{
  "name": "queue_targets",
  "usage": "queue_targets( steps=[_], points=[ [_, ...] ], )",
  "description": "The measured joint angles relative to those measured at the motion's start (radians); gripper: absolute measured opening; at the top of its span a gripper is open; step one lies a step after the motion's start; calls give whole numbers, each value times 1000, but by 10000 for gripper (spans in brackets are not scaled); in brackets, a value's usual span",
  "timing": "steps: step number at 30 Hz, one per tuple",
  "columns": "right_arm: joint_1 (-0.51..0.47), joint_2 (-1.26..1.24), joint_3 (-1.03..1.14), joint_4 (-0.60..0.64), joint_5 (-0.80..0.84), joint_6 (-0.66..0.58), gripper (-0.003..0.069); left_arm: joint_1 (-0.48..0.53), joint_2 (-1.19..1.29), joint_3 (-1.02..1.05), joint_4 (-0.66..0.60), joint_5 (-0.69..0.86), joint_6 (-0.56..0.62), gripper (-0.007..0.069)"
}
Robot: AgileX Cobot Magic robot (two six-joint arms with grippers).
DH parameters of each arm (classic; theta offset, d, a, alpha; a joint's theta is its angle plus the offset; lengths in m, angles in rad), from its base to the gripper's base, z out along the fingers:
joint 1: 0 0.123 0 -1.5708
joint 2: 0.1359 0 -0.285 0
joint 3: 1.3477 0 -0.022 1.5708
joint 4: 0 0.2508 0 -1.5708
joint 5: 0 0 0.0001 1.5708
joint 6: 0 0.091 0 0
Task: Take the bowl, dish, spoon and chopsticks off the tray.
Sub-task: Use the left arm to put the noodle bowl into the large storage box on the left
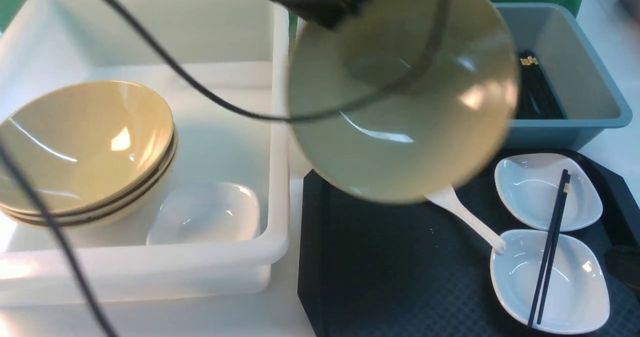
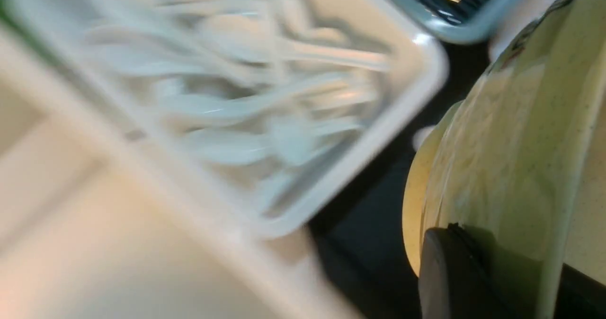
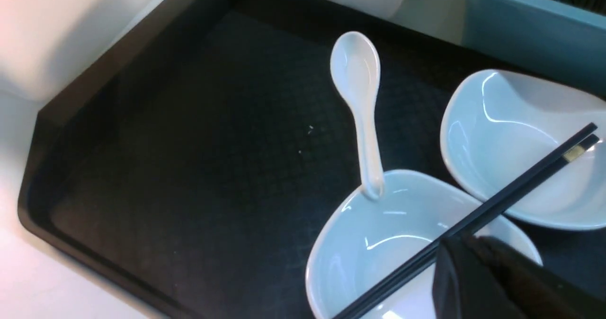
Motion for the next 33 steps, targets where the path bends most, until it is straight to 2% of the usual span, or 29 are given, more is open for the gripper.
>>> queue_targets(
  steps=[2,3,4,6,7,8,12,13,15,18,21,23,26,28,31,33],
  points=[
    [0,0,0,0,1,0,45,123,-61,10,-14,19,0,4],
    [0,0,0,0,1,0,45,138,-61,13,-14,19,0,4],
    [0,0,0,0,1,0,45,282,-121,44,-45,7,0,4],
    [0,0,0,0,1,0,45,404,-169,89,-91,-20,0,4],
    [0,0,0,0,1,0,45,545,-212,138,-141,-54,0,4],
    [0,0,0,0,1,0,45,580,-216,162,-155,-62,0,4],
    [0,0,0,0,0,0,45,868,-275,366,-312,-137,52,4],
    [0,0,0,0,0,0,45,878,-276,377,-326,-141,57,4],
    [0,0,0,0,0,0,45,982,-274,527,-412,-190,118,4],
    [0,0,0,0,-1,0,45,1022,-268,682,-486,-257,183,4],
    [0,0,0,0,-2,0,45,1021,-268,822,-543,-340,242,4],
    [0,0,0,0,-2,0,45,1019,-269,866,-550,-375,256,4],
    [0,0,0,0,-2,0,45,1019,-270,965,-557,-509,268,6],
    [0,0,0,0,-3,0,45,1019,-270,1009,-575,-596,283,23],
    [0,0,0,0,-3,0,45,1019,-273,1026,-615,-635,321,59],
    [0,0,0,2,-3,0,45,1019,-276,1028,-649,-651,355,146]
  ],
)
